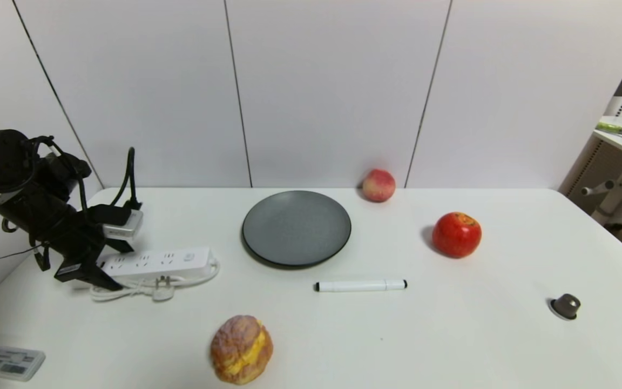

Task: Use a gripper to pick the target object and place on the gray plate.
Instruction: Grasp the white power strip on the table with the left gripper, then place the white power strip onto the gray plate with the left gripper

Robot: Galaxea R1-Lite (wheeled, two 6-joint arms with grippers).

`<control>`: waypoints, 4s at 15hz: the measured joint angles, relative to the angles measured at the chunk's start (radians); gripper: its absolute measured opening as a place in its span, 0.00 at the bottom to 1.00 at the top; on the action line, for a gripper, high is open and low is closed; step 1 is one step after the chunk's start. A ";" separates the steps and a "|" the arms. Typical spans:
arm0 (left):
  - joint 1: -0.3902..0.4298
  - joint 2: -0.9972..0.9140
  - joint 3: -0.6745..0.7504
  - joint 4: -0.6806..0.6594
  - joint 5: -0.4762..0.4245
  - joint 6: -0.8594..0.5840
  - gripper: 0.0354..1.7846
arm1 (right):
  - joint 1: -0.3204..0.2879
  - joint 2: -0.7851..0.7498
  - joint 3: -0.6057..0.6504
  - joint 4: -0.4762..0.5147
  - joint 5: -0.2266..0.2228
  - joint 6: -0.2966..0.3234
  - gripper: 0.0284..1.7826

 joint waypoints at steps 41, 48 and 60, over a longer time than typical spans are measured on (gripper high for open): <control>-0.464 0.194 -0.411 -0.299 -0.146 -0.355 0.50 | 0.000 0.000 0.000 0.000 0.000 0.000 0.96; -0.503 0.206 -0.411 -0.300 -0.119 -0.356 0.50 | 0.000 0.000 0.000 0.000 0.000 0.000 0.96; -0.516 0.197 -0.410 -0.292 -0.114 -0.344 0.50 | 0.000 0.000 0.000 0.000 0.000 0.000 0.96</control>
